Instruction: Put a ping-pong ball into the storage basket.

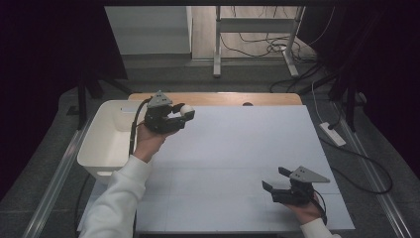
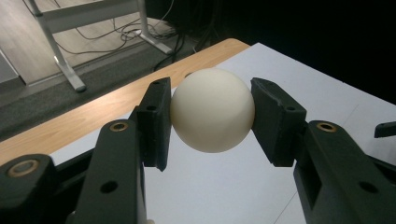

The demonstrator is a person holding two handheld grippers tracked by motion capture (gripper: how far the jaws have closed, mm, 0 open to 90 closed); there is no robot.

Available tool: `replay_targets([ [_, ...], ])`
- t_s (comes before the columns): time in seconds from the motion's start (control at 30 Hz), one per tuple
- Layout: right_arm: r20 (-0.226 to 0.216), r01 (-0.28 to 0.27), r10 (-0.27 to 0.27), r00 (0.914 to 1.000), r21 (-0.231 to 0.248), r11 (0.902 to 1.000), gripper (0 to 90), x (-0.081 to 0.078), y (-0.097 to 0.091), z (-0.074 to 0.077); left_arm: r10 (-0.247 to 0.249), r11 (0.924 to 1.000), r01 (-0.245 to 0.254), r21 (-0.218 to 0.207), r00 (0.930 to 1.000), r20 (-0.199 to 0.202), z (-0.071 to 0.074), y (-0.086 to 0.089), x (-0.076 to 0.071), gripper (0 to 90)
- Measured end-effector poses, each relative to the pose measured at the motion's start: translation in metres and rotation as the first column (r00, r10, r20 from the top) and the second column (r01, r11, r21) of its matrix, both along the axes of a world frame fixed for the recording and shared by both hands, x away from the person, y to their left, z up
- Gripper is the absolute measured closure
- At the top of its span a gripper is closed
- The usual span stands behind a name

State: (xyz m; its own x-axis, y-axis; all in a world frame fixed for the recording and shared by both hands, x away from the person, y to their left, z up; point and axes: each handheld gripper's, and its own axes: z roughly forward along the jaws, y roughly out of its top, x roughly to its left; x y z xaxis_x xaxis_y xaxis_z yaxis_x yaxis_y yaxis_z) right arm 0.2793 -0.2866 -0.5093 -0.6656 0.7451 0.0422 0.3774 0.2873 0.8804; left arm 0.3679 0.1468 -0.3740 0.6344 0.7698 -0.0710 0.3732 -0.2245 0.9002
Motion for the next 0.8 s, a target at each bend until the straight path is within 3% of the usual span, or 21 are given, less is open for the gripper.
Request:
replay_targets([
  [0.8,0.002,0.0,0.0,1.0,-0.004,1.0,15.7,0.0,0.0,0.0,0.053,0.9981,-0.052,-0.032,0.9985,0.018,0.006,0.027,-0.007,51.1],
])
